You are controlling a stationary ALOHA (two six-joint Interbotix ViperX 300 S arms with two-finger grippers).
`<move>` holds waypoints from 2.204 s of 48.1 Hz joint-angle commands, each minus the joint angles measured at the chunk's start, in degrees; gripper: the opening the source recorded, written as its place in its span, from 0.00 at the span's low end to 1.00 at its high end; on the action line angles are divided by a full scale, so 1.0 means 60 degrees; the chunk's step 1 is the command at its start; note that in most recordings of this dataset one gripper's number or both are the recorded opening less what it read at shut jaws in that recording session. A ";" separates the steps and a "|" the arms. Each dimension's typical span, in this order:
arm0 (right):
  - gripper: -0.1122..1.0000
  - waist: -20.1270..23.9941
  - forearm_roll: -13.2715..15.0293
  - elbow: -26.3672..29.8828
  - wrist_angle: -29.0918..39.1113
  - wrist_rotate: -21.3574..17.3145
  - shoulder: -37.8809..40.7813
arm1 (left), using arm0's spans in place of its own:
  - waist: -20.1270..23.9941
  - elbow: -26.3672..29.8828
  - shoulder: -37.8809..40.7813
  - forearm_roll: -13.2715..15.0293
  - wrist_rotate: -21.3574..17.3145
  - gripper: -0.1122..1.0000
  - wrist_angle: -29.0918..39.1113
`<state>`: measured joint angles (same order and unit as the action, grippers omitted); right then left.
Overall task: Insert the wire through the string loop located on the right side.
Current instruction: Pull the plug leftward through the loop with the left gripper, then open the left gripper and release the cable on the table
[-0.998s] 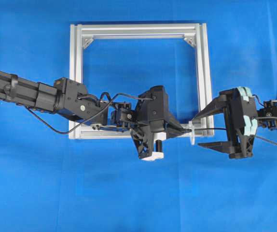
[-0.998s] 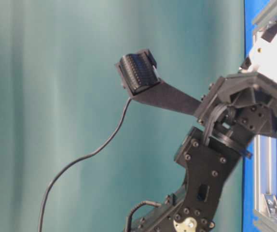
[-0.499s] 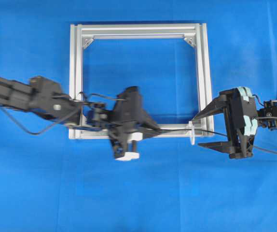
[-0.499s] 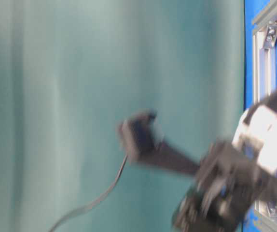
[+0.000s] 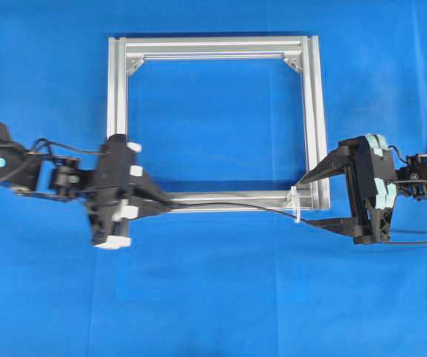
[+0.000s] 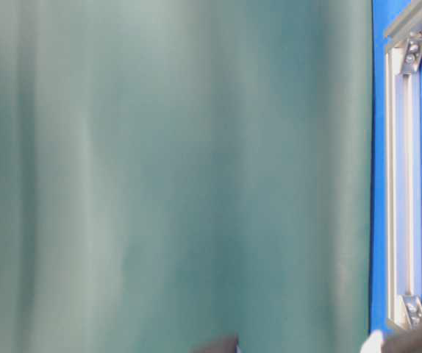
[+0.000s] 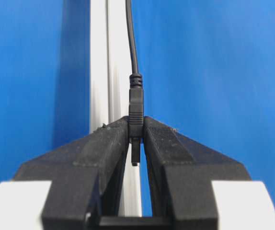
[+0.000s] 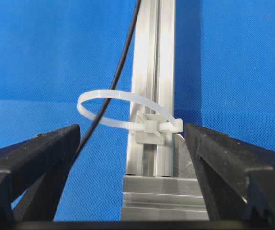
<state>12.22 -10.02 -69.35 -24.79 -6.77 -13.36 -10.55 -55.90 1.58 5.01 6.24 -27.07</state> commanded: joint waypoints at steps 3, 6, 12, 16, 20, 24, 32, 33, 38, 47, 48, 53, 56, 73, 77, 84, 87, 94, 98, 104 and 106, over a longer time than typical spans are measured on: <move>0.96 0.0015 0.0000 0.0176 0.0059 0.0000 -0.0059 | -0.0366 -0.0747 -0.0747 0.0015 0.0029 0.18 -0.0513; 0.96 0.0015 0.0000 0.0176 0.0073 -0.0015 -0.0044 | -0.0527 -0.1113 -0.1040 0.0015 0.0059 0.18 -0.0762; 0.96 0.0015 0.0000 0.0176 0.0073 -0.0029 -0.0059 | -0.0703 -0.1816 -0.1714 0.0015 0.0059 0.18 -0.0938; 0.96 0.0015 0.0000 0.0190 0.0073 -0.0059 -0.0059 | -0.0718 -0.2197 -0.2080 0.0015 0.0059 0.18 -0.0938; 0.96 0.0015 -0.0029 0.0176 0.0088 -0.0073 -0.0073 | -0.0718 -0.2520 -0.2358 0.0015 0.0073 0.18 -0.0938; 0.96 0.0015 -0.0029 0.0161 0.0088 -0.0073 -0.0103 | -0.0718 -0.2798 -0.2534 0.0015 0.0073 0.18 -0.0923; 0.96 0.0015 -0.0029 0.0190 0.0088 -0.0073 -0.0117 | -0.0718 -0.3164 -0.2856 0.0015 0.0073 0.18 -0.0864; 0.96 0.0015 -0.0029 0.0176 0.0103 -0.0073 -0.0132 | -0.0718 -0.3193 -0.2886 0.0000 0.0073 0.18 -0.0864; 0.96 0.0015 -0.0029 0.0176 0.0205 -0.0073 -0.0132 | -0.0718 -0.3340 -0.3003 0.0000 0.0044 0.18 -0.0820; 0.96 0.0015 -0.0044 0.0190 0.0366 -0.0073 -0.0132 | -0.0718 -0.3311 -0.3003 0.0015 -0.0015 0.18 -0.0615; 0.96 0.0015 -0.0044 0.0190 0.0381 -0.0073 -0.0132 | -0.0703 -0.3296 -0.3003 0.0015 -0.0015 0.18 -0.0601; 0.96 0.0015 -0.0029 0.0190 0.0439 -0.0073 -0.0146 | -0.0703 -0.3281 -0.2988 0.0015 0.0029 0.18 -0.0601; 0.96 0.0015 -0.0044 0.0190 0.0439 -0.0073 -0.0146 | -0.0674 -0.3281 -0.2988 0.0000 0.0073 0.21 -0.0586; 0.96 0.0015 -0.0044 0.0249 0.0527 -0.0029 -0.0366 | -0.0205 -0.3281 -0.3062 0.0029 0.0073 0.83 -0.0161; 0.96 0.0015 -0.0029 0.0264 0.0571 -0.0015 -0.0454 | -0.0205 -0.3281 -0.3135 0.0029 0.0073 0.82 -0.0029; 0.96 0.0015 -0.0044 0.0293 0.0703 0.0000 -0.0718 | -0.0205 -0.3223 -0.3398 0.0029 0.0073 0.82 0.0103; 0.96 0.0015 -0.0029 0.0337 0.0894 0.0000 -0.0908 | -0.0205 -0.3135 -0.3647 0.0029 0.0073 0.82 0.0278; 0.96 -0.0059 -0.0015 0.0601 0.1758 0.0015 -0.1567 | -0.0176 -0.2886 -0.4321 0.0015 0.0000 0.82 0.1011; 0.96 -0.0117 0.0000 0.0791 0.2241 0.0044 -0.1904 | -0.0103 -0.2710 -0.4761 0.0000 -0.0029 0.82 0.1494; 0.96 -0.0234 0.0103 0.0967 0.2754 0.0088 -0.2314 | 0.0044 -0.2563 -0.5522 -0.0015 -0.0059 0.82 0.2183; 0.96 -0.0264 0.0132 0.0996 0.2856 0.0088 -0.2402 | 0.0103 -0.2563 -0.5728 -0.0015 -0.0059 0.82 0.2329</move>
<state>10.99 -9.67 -64.69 -8.53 -6.33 -26.54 -10.81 -72.51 -30.15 5.10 5.98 -14.59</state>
